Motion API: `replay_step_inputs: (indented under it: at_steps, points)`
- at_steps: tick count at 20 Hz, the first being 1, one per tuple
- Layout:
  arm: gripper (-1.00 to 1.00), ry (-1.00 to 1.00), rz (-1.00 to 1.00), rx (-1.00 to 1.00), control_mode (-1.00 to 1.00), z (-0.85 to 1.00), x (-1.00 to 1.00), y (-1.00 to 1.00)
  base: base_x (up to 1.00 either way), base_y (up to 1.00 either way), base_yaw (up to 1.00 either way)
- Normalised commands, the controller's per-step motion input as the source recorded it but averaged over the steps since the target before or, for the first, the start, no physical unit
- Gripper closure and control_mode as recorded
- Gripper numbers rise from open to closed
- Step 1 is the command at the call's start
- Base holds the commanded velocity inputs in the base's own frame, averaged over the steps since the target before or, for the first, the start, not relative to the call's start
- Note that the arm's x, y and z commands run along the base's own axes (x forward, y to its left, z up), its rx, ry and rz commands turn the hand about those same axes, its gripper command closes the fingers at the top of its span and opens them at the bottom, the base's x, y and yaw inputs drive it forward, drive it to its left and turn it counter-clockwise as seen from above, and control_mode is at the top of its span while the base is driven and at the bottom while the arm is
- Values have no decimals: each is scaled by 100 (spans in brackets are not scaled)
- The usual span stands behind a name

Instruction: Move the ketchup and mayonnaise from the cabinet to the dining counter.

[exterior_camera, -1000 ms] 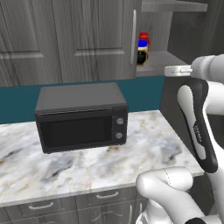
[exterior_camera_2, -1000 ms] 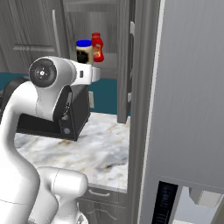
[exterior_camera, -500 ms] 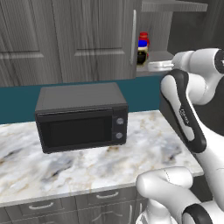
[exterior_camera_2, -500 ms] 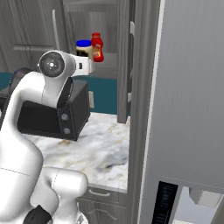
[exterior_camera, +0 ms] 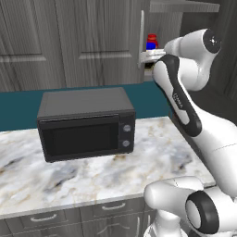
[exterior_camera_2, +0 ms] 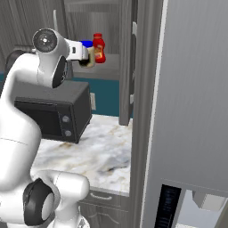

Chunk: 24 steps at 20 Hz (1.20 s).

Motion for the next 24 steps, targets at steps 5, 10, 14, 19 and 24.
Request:
replay_step_inputs:
  at_steps: [5,10,14,19,24]
  points:
    - [-100,0,0,0,-100,4,50,36,0,0,0]
    - [-100,1,0,0,-100,1,53,31,0,0,0]
    - [-100,2,0,-3,-100,-2,72,25,0,0,0]
    - [-100,3,0,-8,-100,-15,81,21,0,0,0]
    - [100,3,0,0,-100,-13,63,24,0,0,0]
